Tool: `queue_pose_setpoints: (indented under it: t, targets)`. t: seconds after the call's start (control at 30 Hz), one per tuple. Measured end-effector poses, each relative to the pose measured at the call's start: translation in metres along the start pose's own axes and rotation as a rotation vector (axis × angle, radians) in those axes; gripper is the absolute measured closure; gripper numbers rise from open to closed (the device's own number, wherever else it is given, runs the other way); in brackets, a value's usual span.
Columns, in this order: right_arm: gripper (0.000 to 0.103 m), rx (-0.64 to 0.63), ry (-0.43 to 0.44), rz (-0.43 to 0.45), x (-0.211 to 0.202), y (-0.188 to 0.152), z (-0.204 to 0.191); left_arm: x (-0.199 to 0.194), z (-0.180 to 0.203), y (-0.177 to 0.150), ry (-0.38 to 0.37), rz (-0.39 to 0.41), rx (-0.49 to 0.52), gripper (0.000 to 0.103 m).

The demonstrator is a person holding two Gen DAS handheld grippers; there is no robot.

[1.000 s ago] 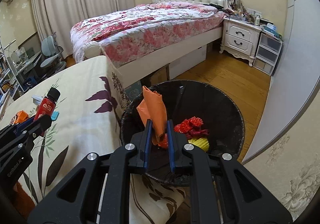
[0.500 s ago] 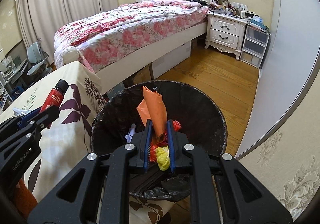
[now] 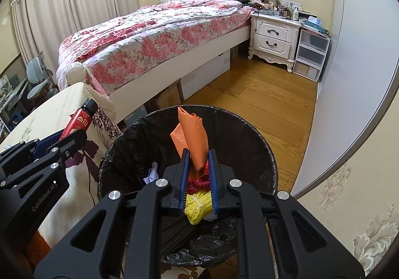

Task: Collect trash
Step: 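Carry the red bottle and orange wrapper over the bin and open both tools, then move back to the table and grasp the crumpled orange bag with the left tool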

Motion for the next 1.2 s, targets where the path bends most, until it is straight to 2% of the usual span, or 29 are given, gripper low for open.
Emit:
queue_pose_setpoints:
  t: [0.17, 0.23, 0.3, 0.37, 0.43, 0.53, 0.63, 0.8, 1.2]
  targets:
    - [0.084, 0.009, -0.003, -0.01, 0.006, 0.0, 0.003, 0.003, 0.003, -0.001, 0.001, -0.003, 0.001, 0.072]
    - [0.065, 0.015, -0.008, -0.002, 0.006, 0.001, 0.004, 0.004, 0.002, -0.001, -0.002, -0.005, -0.012, 0.054]
    - [0.057, 0.02, -0.022, 0.013, 0.005, 0.001, 0.006, 0.003, 0.0, -0.001, -0.004, -0.001, -0.025, 0.045]
    - [0.054, 0.029, -0.029, 0.015, 0.004, 0.0, 0.007, 0.001, 0.0, -0.001, -0.003, 0.002, -0.029, 0.039]
    - [0.047, 0.04, -0.036, 0.017, 0.003, -0.001, 0.01, -0.002, -0.001, -0.002, 0.001, 0.014, -0.028, 0.031]
    - [0.041, 0.044, -0.044, 0.018, 0.0, -0.003, 0.01, -0.007, -0.006, -0.003, 0.018, 0.027, -0.03, 0.026]
    - [0.034, 0.038, -0.042, 0.015, -0.004, -0.005, 0.006, -0.012, -0.014, -0.008, 0.034, 0.024, -0.038, 0.024]
    - [0.028, -0.003, -0.027, 0.012, -0.012, -0.012, -0.012, -0.026, -0.034, -0.019, 0.07, 0.017, -0.056, 0.022]
    - [0.025, -0.101, 0.067, -0.011, -0.022, -0.031, -0.078, -0.065, -0.115, -0.061, 0.191, -0.02, -0.162, 0.021]
Point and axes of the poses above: each gripper's, at about its wrist camera, not at the fingertips, and x roughly the way its jaws point, z to its right, y to its top, the point moved 4 cm from there along x, roughly the way its jaws point, and after that the axes turned 11 degrees about y, right-handed, at the moved point
